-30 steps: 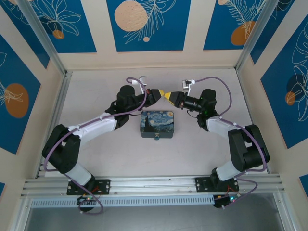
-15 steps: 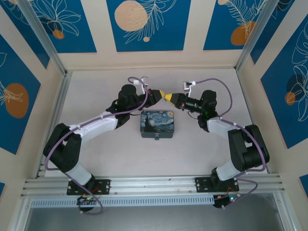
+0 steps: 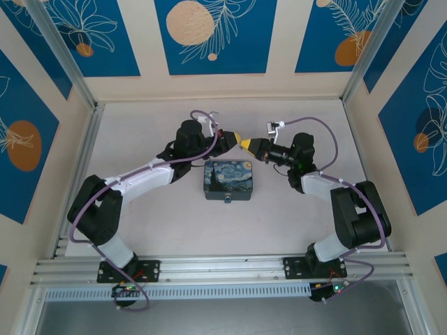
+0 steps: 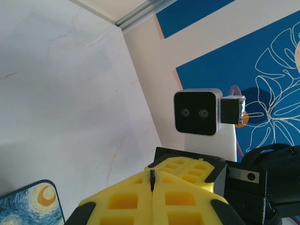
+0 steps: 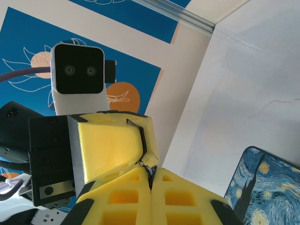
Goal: Unlock the padlock with the key
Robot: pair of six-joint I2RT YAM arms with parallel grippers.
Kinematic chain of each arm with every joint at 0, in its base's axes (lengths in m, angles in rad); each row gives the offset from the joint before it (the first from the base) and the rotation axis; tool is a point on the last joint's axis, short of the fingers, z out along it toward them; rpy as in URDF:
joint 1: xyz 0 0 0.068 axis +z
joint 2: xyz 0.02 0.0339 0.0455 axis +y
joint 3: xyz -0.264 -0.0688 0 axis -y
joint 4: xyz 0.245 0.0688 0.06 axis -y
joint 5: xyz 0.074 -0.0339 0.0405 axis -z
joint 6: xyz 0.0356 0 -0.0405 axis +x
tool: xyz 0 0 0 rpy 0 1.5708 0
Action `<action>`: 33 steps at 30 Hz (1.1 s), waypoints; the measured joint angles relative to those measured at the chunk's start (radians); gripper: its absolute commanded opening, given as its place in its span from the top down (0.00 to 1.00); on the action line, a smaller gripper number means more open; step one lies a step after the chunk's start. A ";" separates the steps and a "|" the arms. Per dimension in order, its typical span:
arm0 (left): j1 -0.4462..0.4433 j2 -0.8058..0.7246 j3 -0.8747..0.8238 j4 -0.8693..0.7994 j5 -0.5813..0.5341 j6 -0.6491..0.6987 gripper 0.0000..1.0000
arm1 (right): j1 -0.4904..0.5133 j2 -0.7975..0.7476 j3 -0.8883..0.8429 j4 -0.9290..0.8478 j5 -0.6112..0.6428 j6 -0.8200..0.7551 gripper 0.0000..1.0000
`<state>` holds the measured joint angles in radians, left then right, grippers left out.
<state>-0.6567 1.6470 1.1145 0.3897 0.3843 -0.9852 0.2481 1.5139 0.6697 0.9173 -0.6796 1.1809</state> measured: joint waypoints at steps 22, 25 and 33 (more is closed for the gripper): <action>0.008 -0.477 -0.337 -0.301 -0.064 0.243 0.11 | 0.015 -0.379 -0.236 -0.387 0.257 -0.029 1.00; -0.036 -0.522 -0.496 -0.314 -0.106 0.239 0.11 | 0.024 -0.407 -0.236 -0.451 0.283 -0.041 1.00; -0.210 -0.497 -0.650 -0.265 -0.256 0.235 0.11 | 0.039 -0.391 -0.216 -0.583 0.308 -0.062 1.00</action>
<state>-0.8665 1.1503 0.4641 0.1246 0.1284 -0.7506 0.2874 1.1233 0.4541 0.3344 -0.3717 1.1187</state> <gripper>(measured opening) 0.893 0.050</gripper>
